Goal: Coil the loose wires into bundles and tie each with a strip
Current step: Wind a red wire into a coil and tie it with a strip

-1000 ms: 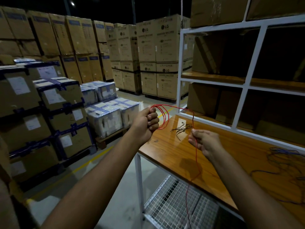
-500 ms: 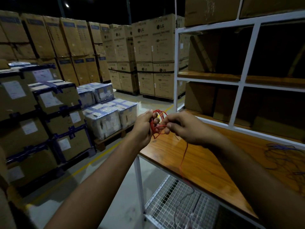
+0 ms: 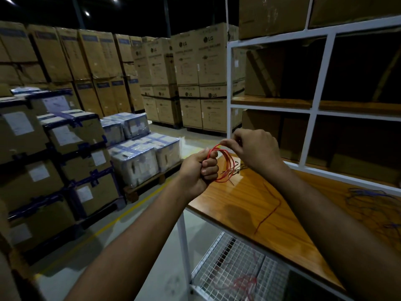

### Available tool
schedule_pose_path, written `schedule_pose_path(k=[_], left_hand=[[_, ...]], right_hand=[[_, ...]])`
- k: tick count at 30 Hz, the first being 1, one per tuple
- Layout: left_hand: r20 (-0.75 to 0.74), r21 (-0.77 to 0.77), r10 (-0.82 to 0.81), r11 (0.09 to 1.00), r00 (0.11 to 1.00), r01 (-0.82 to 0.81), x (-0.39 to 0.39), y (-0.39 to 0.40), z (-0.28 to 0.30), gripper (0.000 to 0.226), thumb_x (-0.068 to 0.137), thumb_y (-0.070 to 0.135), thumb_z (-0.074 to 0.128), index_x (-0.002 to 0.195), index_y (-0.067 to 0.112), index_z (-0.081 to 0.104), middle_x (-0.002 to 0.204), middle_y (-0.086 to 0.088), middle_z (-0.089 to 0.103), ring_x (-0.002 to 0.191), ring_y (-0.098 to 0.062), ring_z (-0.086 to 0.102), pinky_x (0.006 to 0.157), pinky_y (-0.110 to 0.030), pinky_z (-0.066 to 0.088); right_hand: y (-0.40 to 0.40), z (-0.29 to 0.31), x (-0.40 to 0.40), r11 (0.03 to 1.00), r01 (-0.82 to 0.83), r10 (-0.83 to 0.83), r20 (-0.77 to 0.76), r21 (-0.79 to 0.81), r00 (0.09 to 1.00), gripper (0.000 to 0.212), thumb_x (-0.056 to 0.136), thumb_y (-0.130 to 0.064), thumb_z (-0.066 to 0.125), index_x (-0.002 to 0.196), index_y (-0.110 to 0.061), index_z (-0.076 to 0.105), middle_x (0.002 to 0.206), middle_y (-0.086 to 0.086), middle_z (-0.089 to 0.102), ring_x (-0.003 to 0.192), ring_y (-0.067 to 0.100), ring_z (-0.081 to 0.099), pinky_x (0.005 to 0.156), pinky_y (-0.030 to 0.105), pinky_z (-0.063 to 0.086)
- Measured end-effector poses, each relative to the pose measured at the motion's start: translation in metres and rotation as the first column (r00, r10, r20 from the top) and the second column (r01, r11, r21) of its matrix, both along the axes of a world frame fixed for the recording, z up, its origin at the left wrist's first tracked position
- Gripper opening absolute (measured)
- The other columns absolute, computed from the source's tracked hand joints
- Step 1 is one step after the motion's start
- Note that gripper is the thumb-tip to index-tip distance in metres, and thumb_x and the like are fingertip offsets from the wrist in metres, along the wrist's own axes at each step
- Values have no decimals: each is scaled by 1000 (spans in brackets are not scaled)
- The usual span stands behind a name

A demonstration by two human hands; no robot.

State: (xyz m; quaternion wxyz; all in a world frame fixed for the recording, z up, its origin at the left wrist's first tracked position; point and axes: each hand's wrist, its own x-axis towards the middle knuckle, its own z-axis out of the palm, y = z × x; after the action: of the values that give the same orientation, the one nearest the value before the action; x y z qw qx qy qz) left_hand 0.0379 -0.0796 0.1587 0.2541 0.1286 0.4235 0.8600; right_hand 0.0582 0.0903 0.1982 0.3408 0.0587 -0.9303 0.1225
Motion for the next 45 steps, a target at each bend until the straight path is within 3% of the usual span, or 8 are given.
schedule_pose_path(k=[4,8,11,18,24,29,34,45], left_hand=[[45,77,-64,995,997,61,-2,-8,5,38,107,29,31,74,15,46,47,9,30,34,-4,25,38,-18,14],[22,141,-85,987,996,81,-6,-13,10,36,105,31,33,74,17,45,47,9,30,35,-4,26,37,-18,15],[-2,146,-71,987,998,70,-9,-15,13,31,101,31,38,74,17,46,48,9,29,36,-4,26,38,-18,15],[-31,177,2,984,1000,4,-21,-11,14,36,107,30,29,77,17,44,49,7,31,36,-4,27,39,-17,16],[-33,111,129,986,991,-124,-34,-10,6,35,107,31,31,77,18,43,50,8,30,38,-4,25,41,-19,17],[-10,77,175,982,985,-173,-36,-9,-7,35,108,30,30,78,17,44,50,7,33,39,-4,30,41,-18,25],[-59,27,179,984,982,-177,-32,-10,-7,33,108,27,29,81,17,44,54,8,35,44,-5,32,46,-19,29],[-203,-165,166,966,965,-200,-17,-6,-19,27,108,24,32,97,8,50,79,-10,52,63,-16,54,57,-25,49]], right_hand=[[13,-11,-13,935,-102,217,319,-340,923,68,79,-80,38,60,-16,51,54,0,46,50,15,43,52,28,36],[38,-42,-11,471,-22,740,381,-882,554,42,87,-52,59,74,-12,58,61,0,49,58,15,46,68,34,52],[54,-70,-11,359,17,843,332,-933,424,18,90,-15,64,105,-5,66,87,6,63,81,21,58,88,45,51],[24,-96,7,475,75,755,450,-877,476,26,102,-26,50,108,-4,62,83,7,60,67,17,60,69,34,56],[-6,-71,20,917,-126,305,464,-378,832,31,102,-36,49,80,-24,67,73,-4,64,68,10,57,62,26,44],[-16,-22,45,895,-382,437,618,-230,653,26,105,-18,43,118,-22,65,83,-14,57,82,5,56,69,23,43],[-19,-5,43,921,-390,361,333,19,871,35,95,-3,58,124,-22,68,99,-5,69,86,7,62,76,22,52],[-18,-22,16,917,-398,394,-187,21,900,11,86,-25,74,91,-15,70,79,1,69,70,11,63,61,31,56]])
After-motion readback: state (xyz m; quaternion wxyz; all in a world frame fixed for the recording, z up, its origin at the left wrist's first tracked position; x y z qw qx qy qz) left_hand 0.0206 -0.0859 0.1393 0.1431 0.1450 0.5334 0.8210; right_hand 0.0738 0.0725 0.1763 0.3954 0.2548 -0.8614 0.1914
